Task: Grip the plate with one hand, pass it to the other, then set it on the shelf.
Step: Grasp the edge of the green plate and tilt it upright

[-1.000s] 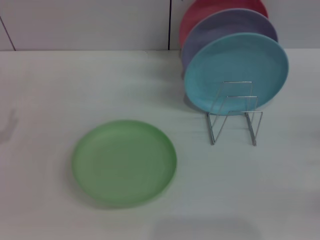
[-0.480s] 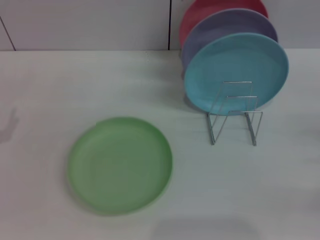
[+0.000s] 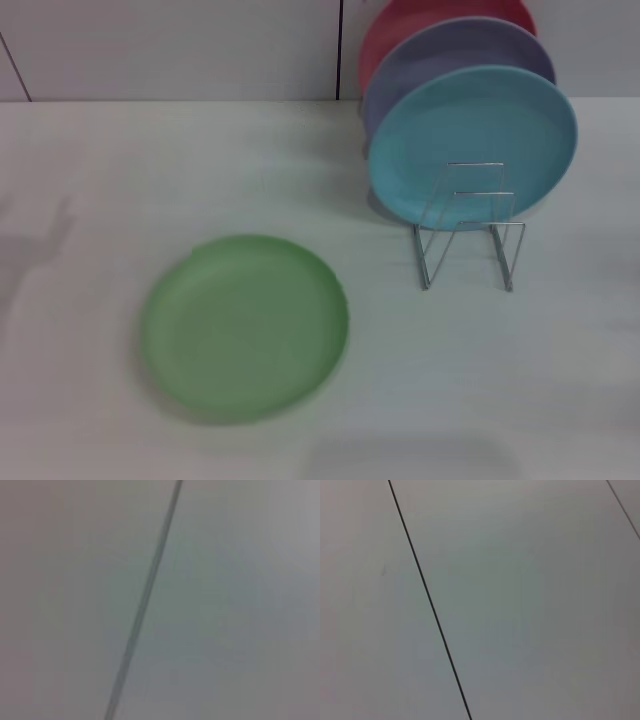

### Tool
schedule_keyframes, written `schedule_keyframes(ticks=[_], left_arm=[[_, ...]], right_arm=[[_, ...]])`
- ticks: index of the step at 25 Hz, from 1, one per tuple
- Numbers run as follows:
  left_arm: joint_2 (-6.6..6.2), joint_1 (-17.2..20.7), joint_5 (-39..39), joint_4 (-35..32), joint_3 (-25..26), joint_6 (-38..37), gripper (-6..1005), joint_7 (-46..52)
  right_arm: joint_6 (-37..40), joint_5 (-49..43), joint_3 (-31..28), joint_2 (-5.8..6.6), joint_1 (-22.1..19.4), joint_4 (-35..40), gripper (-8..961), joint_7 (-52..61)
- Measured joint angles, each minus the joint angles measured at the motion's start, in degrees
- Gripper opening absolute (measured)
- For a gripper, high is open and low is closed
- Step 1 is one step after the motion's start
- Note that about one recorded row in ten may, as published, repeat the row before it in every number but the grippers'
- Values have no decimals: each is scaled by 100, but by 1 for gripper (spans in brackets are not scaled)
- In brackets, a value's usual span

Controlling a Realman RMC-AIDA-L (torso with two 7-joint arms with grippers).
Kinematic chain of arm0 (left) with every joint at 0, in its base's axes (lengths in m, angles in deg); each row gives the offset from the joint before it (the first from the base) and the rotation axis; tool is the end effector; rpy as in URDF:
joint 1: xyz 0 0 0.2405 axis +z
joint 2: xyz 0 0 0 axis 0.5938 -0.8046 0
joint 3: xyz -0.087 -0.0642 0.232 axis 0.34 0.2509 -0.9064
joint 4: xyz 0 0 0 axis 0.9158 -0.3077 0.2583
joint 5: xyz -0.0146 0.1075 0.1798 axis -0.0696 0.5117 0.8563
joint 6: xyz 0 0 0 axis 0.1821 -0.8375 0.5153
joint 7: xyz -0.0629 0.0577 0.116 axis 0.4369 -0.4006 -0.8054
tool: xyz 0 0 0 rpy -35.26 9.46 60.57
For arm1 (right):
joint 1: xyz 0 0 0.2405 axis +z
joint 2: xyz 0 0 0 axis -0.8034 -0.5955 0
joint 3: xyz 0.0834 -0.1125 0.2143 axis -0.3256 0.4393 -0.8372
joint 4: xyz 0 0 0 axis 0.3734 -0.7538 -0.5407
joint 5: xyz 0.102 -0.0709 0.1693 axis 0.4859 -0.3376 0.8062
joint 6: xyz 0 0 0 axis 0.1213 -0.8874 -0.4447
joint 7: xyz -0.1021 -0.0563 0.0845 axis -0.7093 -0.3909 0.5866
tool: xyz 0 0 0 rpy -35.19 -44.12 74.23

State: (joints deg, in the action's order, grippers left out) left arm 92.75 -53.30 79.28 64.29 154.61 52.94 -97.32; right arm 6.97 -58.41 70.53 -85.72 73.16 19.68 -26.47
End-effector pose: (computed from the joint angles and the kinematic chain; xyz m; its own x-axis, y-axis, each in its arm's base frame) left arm -0.3464 0.3105 0.0621 0.4900 -0.1981 0.8489 0.8319 -0.1849 -0.5233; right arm 0.3960 0.2720 0.0920 0.4543 0.3055 -0.8368 -0.8907 0.1385 -0.4329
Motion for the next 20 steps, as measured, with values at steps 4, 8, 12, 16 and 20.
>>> schedule_keyframes(ticks=[4, 8, 12, 16, 20], left_arm=[[-24, 123, 529, 658, -199, -422, 803, 637], [-163, 365, 1773, 1808, -216, -1075, 802, 2506], [-349, 426, 2393, 2252, -186, -1148, 802, 3731], [-641, 443, 2945, 2504, -181, -1025, 801, 5123], [-1272, 292, 3729, 2625, -167, -151, 800, 7010]], right_arm=[[6, -10, 9, -1, 5, -36, 651, -23], [-40, -12, 10, 5, 43, -56, 652, -61], [-52, -13, 10, 19, 62, -43, 652, -64], [-72, -16, 11, 27, 85, -25, 652, -66], [-107, -23, 13, 30, 87, -22, 653, -68]])
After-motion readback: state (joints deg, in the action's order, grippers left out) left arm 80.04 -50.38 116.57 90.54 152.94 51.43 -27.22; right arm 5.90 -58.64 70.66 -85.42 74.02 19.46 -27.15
